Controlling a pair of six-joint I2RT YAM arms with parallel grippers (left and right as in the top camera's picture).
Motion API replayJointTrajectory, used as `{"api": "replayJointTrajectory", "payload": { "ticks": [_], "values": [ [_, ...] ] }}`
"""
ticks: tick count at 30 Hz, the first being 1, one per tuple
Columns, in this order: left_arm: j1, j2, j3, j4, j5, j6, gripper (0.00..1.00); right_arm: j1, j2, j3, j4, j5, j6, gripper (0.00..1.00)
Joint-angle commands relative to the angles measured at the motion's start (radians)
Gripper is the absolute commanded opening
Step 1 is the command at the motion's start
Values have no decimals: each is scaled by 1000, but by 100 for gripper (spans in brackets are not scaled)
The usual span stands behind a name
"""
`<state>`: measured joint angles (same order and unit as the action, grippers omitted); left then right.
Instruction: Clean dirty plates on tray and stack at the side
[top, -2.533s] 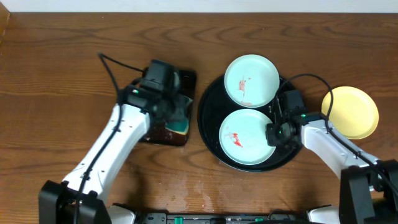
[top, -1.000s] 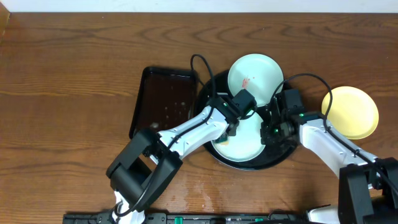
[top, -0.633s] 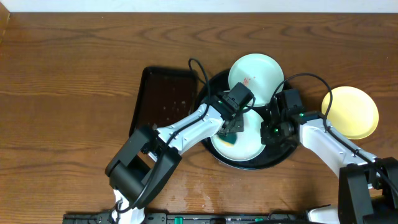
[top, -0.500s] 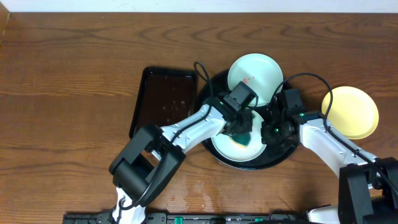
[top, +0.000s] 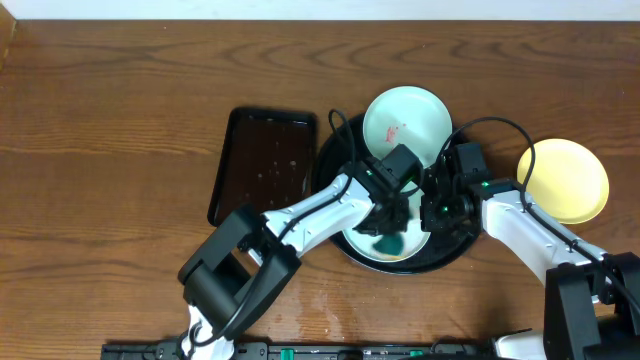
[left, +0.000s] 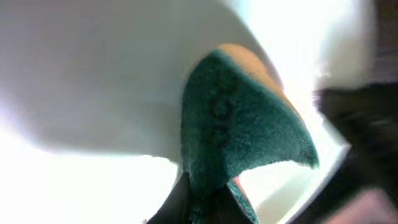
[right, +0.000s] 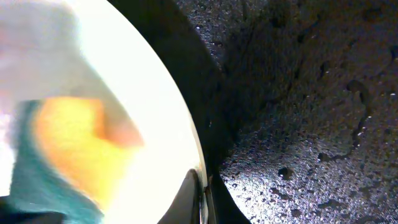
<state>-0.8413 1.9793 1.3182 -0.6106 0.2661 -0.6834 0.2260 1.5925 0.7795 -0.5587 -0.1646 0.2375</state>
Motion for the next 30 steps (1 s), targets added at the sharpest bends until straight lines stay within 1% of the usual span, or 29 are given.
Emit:
{"api": "replayJointTrajectory", "payload": {
  "ticks": [1,4,10,13,17,19,21,24,27,28,30],
  "values": [
    [5,42,-55,-118,-382,24,8,-3,25,-17,-17,69,-7,1],
    [10,42,-45,-153,-577,24,8,-3,25,-17,-17,70,-7,1],
    [11,42,-40,-159,-870,44,8,-3,25,-17,-17,70,-7,1],
    [11,42,-39,-159,-956,84,8,-3,25,-17,-17,70,-7,1],
    [11,42,-39,-139,-964,139,8,-3,25,-17,-17,70,-7,1],
    [11,42,-39,-123,-908,141,8,-3,25,-17,-17,70,-7,1],
    [11,42,-39,-95,-777,141,8,-3,25,-17,-18,70,-7,1],
    [11,43,-42,-16,-465,141,8,-3,25,-17,-21,70,-7,1],
    [11,43,-49,100,-136,140,8,-3,25,-17,-21,70,-7,1],
    [10,43,-53,141,-46,140,9,-3,25,-17,-21,70,-7,1],
    [6,43,-54,195,70,118,10,-3,25,-17,-21,70,-7,1]
  ]
}}
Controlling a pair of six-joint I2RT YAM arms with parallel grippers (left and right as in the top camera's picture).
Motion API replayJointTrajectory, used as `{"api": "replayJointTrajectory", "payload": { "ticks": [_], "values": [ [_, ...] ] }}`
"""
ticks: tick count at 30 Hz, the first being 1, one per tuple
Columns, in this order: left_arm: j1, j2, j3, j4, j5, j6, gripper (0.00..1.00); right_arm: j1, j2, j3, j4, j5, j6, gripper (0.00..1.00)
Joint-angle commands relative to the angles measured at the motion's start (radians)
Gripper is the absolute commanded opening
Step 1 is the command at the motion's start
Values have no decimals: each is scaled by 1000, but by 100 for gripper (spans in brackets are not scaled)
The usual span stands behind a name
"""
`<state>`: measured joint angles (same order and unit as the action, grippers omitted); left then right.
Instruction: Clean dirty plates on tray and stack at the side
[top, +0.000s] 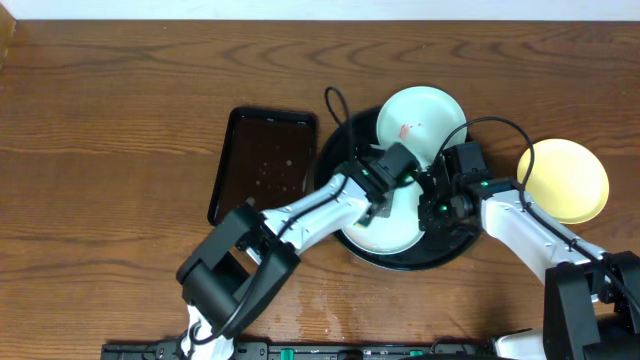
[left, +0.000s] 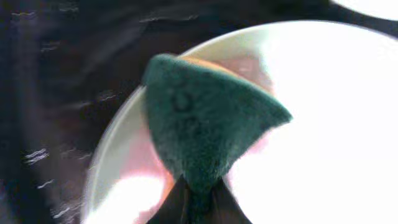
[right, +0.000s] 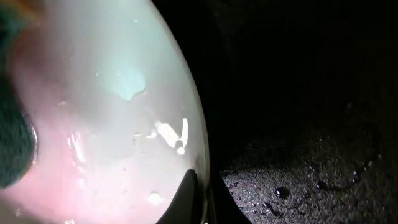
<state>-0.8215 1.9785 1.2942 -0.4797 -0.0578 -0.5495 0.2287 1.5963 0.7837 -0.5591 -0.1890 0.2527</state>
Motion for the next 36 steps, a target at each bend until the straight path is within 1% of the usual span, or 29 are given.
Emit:
{"api": "replayJointTrajectory", "payload": {
  "ticks": [1,3,8,13,15,18,19,20,24,29,33,36],
  "values": [
    [-16,43,-30,80,424,-32,10,-5,21,-21,-21,94,-23,1],
    [-23,43,-30,98,457,-56,12,-5,21,-21,-21,94,-23,1],
    [-44,43,-30,106,549,-58,12,-5,21,-21,-20,94,-23,1],
    [-60,43,-32,103,544,-46,12,-5,21,-21,-21,94,-23,1],
    [-58,43,-34,87,519,-32,12,-5,21,-21,-25,94,-23,1],
    [-41,43,-34,8,398,-28,12,-5,21,-21,-27,94,-23,1],
    [-31,43,-34,-21,351,-28,10,-5,21,-21,-27,94,-23,1],
    [-18,43,-34,-60,281,-31,8,-5,21,-21,-27,94,-23,1],
    [32,41,-33,-171,25,-32,8,-5,21,-21,-27,94,-23,1],
    [68,24,-24,-254,-256,-31,8,-5,21,-21,-29,94,-26,1],
    [68,15,-12,-264,-404,-31,8,-5,21,-21,-27,94,-26,1],
    [68,15,-5,-263,-432,-23,7,-5,21,-21,-27,94,-26,1]
  ]
}}
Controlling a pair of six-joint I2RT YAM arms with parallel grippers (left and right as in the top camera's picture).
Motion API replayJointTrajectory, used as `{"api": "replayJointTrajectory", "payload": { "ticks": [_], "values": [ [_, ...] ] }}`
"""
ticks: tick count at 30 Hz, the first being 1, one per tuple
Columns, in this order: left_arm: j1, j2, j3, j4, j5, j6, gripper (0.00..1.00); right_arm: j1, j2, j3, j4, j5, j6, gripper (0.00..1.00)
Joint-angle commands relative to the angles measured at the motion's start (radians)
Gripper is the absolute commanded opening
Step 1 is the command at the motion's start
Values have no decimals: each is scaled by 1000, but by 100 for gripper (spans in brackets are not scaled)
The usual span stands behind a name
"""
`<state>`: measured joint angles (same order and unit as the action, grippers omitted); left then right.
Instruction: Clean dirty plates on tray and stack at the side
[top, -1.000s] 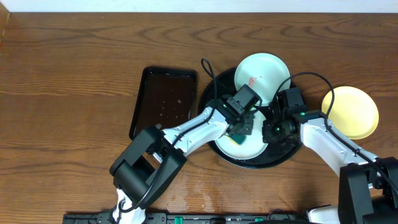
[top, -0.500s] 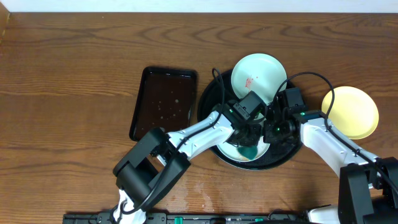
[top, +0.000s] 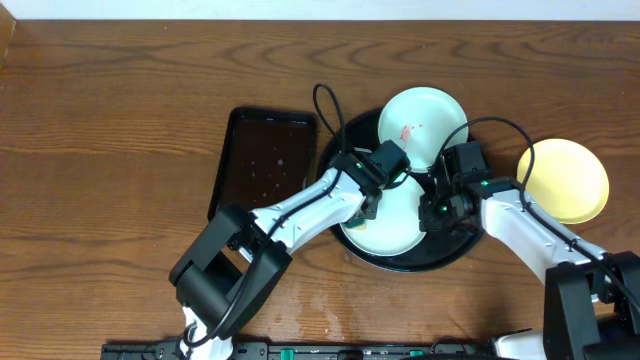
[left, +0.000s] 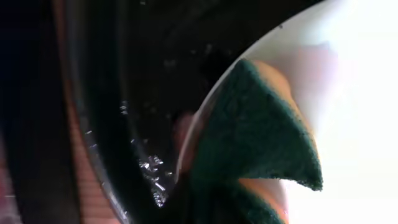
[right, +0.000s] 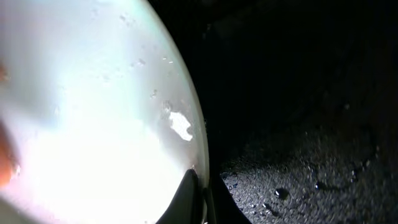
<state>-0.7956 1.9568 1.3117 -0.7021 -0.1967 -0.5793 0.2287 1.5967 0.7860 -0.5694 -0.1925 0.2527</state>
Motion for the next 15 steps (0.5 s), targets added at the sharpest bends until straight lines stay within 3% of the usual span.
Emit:
{"api": "replayJointTrajectory", "payload": {
  "ticks": [1,7,15],
  "values": [
    [42,37,-20,-41,-295,10,7,-5,21,-23,-17,98,-26,1],
    [42,9,13,-60,-277,11,8,-5,21,-23,-18,98,-26,1],
    [45,-176,58,-63,-170,10,8,-5,21,-23,-22,98,-26,1]
  ]
}}
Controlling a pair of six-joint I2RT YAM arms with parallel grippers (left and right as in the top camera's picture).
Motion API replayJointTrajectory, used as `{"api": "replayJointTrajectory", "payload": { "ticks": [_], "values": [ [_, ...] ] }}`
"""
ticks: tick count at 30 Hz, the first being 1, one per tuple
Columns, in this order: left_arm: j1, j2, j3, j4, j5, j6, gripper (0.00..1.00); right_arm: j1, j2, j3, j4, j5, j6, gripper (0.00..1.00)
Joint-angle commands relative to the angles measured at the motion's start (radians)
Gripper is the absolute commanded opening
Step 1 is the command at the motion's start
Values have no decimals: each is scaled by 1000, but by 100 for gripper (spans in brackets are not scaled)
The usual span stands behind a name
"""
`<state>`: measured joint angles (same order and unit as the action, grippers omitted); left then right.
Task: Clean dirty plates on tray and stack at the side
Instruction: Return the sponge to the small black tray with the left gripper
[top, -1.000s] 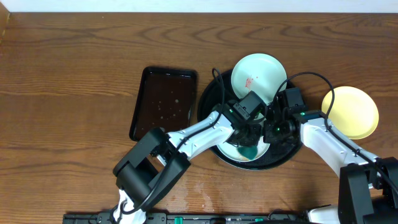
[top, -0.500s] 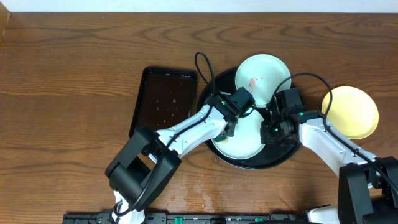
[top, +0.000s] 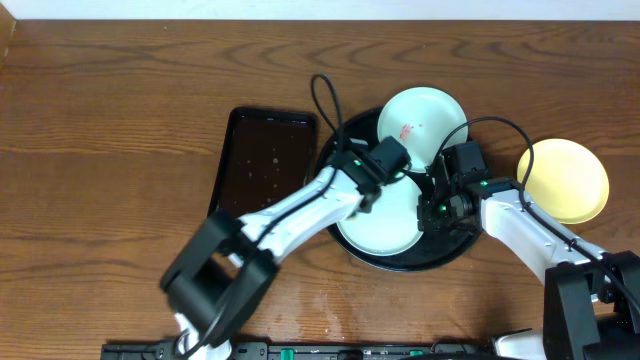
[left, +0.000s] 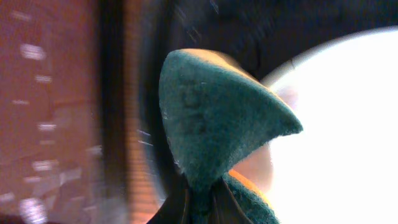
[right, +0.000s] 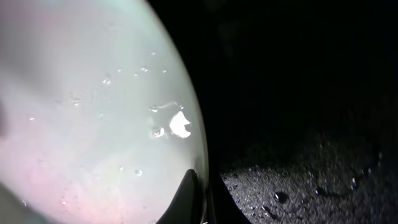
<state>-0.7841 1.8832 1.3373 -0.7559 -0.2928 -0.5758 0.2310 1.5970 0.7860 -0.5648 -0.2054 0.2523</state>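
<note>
A pale green plate (top: 385, 228) lies in the round black tray (top: 445, 258), wet with droplets in the right wrist view (right: 93, 112). My right gripper (top: 433, 213) is shut on its right rim (right: 202, 198). My left gripper (top: 371, 193) is shut on a green and orange sponge (left: 217, 118), which hangs over the plate's upper left edge (left: 336, 124) and the tray's rim. A second pale plate (top: 420, 118) with a red smear leans at the tray's far side. A yellow plate (top: 563, 180) rests on the table to the right.
A black rectangular tray (top: 262, 165) sits on the wooden table (top: 120, 120) left of the round tray. Cables loop above the left wrist and the right arm. The right arm's forearm runs toward the table's front right corner.
My left gripper has shifted the sponge a little outward, from the plate's upper left edge to over the tray's rim, with wood now in its view. The right gripper keeps its hold.
The sponge was first pressed on the plate's near middle, then on its left part, then at its upper left edge, and now it is over the tray's rim. My right gripper held the plate's right rim at every moment. The smeared plate shifted slightly right early on.
</note>
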Motion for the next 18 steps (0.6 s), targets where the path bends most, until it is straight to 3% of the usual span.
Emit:
{"api": "replayJointTrajectory", "payload": {
  "ticks": [1,6,11,18],
  "values": [
    [35,-125,32,-10,-64,7,8,-8,21,-23,-27,111,-25,1],
    [72,-248,32,-43,-20,7,8,-8,21,-23,-26,111,-25,1],
    [192,-318,32,-113,68,11,8,-8,21,-23,-27,110,-33,1],
    [382,-279,-68,-78,188,169,8,-8,21,-23,-27,108,-33,1]
  ]
}}
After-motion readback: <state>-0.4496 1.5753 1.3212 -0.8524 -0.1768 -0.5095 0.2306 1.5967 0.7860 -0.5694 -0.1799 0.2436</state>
